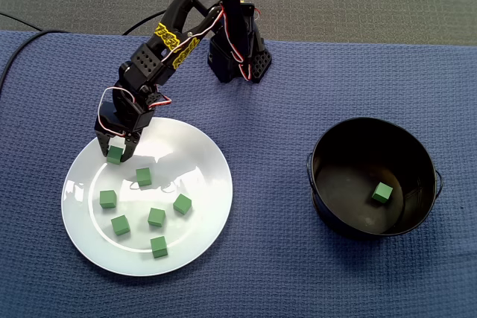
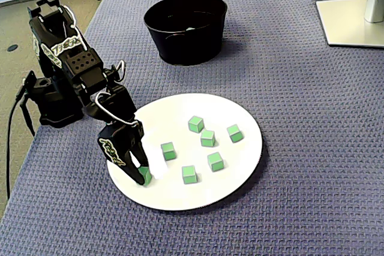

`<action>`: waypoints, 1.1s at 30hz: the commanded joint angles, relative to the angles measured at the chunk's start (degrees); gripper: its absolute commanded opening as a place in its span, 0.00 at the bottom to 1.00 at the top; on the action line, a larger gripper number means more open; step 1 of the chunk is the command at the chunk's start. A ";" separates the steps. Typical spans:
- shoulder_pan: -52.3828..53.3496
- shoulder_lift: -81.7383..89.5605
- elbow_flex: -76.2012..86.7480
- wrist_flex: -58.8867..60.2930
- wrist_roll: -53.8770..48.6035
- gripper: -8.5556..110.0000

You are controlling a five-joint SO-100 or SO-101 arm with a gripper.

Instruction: Pick up the items on the white plate and put them in the black container.

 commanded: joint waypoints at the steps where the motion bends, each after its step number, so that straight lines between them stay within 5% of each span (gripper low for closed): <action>1: 0.00 0.00 2.02 -0.35 3.87 0.07; 7: -0.70 3.60 -1.14 0.62 12.74 0.07; 20: -9.84 30.32 -15.21 -3.69 48.25 0.07; 33: -47.02 57.57 -20.65 0.35 79.54 0.07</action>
